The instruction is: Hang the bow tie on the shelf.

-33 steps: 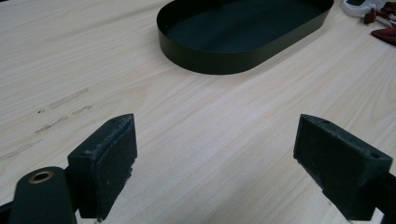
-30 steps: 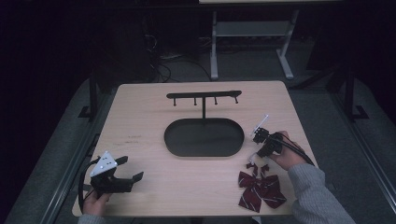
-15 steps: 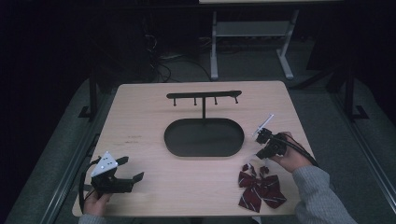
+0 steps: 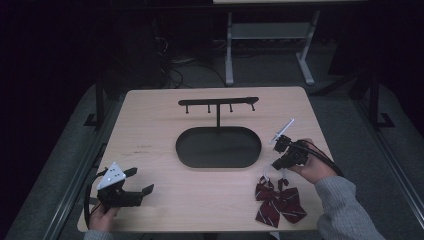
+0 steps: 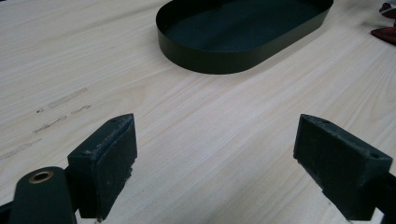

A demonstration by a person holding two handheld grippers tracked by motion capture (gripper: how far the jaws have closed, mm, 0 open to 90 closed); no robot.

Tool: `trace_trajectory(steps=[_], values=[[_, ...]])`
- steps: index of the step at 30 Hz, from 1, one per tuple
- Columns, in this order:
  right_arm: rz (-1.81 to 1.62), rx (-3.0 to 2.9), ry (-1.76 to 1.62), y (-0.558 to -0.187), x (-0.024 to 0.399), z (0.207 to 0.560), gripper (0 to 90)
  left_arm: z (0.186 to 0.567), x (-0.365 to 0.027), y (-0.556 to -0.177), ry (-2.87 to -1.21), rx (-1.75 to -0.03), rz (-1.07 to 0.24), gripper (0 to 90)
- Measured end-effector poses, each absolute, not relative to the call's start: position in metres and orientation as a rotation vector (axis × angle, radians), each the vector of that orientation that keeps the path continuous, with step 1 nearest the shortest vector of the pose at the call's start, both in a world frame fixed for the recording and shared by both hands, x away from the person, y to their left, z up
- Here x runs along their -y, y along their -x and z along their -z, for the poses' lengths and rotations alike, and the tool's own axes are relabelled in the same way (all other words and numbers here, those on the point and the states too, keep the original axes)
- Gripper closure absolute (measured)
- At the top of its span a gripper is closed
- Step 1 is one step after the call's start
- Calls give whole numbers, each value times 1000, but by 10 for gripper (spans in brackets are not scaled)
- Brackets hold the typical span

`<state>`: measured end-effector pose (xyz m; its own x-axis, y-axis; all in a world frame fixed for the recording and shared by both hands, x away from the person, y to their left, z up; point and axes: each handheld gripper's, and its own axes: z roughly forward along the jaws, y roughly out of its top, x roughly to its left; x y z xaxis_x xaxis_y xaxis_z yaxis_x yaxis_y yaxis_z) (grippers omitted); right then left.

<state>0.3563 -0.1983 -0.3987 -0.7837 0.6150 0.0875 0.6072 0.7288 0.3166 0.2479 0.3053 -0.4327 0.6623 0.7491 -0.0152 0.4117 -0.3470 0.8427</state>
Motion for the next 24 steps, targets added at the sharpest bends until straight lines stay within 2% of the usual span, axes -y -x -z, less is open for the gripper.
trace_trajectory(steps=[24], values=[[-648,-2919,-920,-347,192,367,881,433,-305,-249,-1975,-912,-474,131]])
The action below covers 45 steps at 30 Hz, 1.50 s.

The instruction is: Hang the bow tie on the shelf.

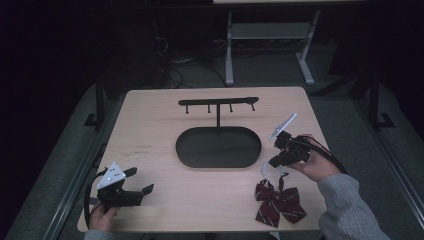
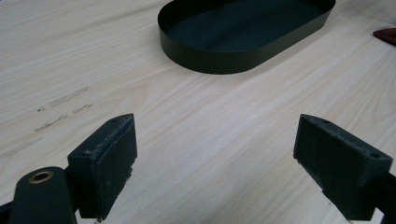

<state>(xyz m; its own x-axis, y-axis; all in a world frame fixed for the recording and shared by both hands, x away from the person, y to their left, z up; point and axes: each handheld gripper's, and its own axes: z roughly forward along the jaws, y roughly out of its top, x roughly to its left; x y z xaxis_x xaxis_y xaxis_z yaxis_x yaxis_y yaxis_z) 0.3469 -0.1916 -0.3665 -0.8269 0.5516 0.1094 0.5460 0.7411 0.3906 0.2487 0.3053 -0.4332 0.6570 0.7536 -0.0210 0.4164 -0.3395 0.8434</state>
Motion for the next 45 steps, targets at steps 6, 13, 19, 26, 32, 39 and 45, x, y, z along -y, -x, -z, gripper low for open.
trace_trajectory(steps=[6,13,19,26,32,39,45], values=[[-650,-2919,-888,-344,188,358,881,433,-305,-249,-1979,-908,-473,131],[-661,-2921,-854,-343,183,349,881,433,-305,-248,-1976,-903,-475,131],[-686,-2921,-828,-342,180,339,881,433,-305,-248,-1978,-900,-477,131],[-704,-2926,-801,-341,177,332,881,432,-306,-248,-1977,-910,-473,131],[-725,-2928,-785,-341,174,326,882,432,-306,-248,-1975,-907,-476,131],[-750,-2922,-769,-342,171,318,881,432,-306,-248,-1972,-908,-476,131],[-752,-2923,-755,-343,169,313,882,432,-306,-248,-1968,-909,-474,131]])
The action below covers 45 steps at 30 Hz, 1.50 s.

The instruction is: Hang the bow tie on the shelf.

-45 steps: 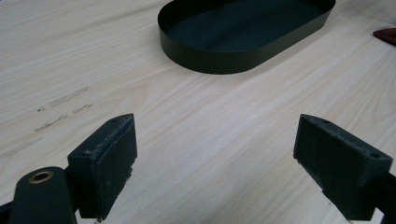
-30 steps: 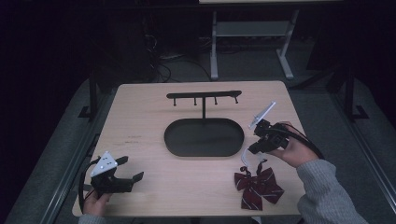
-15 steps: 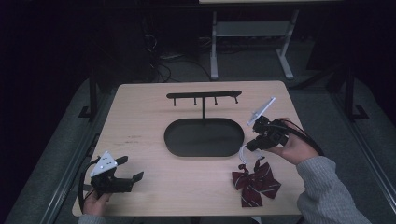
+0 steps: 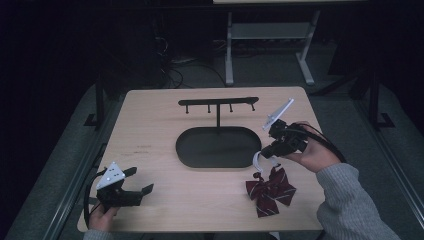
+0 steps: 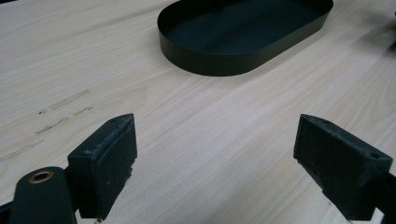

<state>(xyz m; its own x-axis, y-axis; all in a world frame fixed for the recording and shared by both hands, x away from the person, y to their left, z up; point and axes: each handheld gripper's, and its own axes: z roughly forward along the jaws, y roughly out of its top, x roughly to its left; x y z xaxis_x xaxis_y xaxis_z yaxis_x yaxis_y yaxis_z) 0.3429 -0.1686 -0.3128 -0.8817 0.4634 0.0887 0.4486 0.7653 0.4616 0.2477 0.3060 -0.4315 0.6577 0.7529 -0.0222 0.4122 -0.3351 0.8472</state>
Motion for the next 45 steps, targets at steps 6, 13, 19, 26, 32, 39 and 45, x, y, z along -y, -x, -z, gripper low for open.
trace_trajectory(steps=[6,13,19,26,32,39,45], values=[[-757,-2919,-738,-344,166,306,882,431,-306,-248,-1970,-905,-479,131],[-767,-2915,-717,-346,162,298,881,431,-307,-248,-1971,-904,-480,131],[-775,-2917,-706,-348,159,296,882,431,-307,-248,-1968,-904,-481,131],[-781,-2918,-687,-351,155,290,882,431,-307,-248,-1965,-904,-480,131],[-787,-2926,-686,-354,152,286,882,431,-307,-248,-1964,-904,-480,131],[-781,-2930,-671,-357,147,282,882,431,-307,-248,-1964,-904,-479,131],[-780,-2930,-660,-358,143,278,882,431,-307,-248,-1963,-903,-479,131]])
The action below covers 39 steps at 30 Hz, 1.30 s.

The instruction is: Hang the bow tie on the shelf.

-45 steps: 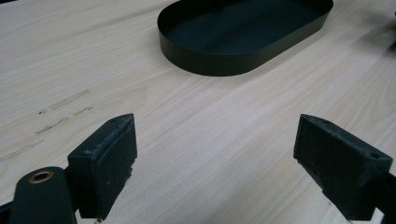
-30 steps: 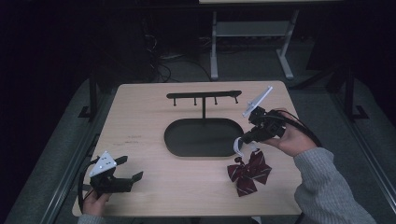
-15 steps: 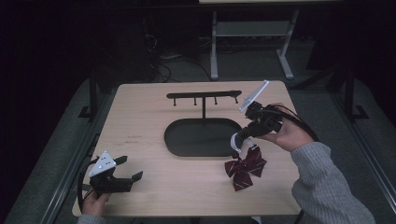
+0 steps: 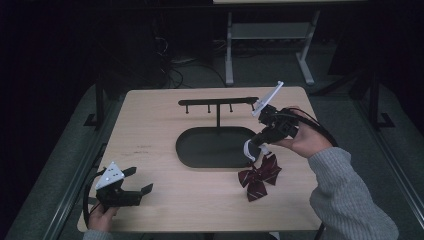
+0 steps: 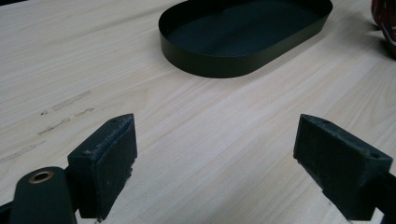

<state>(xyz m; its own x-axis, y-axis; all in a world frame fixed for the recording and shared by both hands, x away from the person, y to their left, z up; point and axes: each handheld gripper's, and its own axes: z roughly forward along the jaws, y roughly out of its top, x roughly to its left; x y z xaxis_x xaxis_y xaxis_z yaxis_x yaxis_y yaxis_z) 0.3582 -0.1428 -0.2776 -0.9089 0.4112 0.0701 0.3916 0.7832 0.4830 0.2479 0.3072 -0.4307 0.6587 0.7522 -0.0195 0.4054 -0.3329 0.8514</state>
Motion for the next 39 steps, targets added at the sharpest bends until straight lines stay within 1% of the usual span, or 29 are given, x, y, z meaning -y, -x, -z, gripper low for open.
trace_trajectory(steps=[39], values=[[-755,-2940,-585,-382,108,250,882,430,-308,-247,-1954,-909,-476,131]])
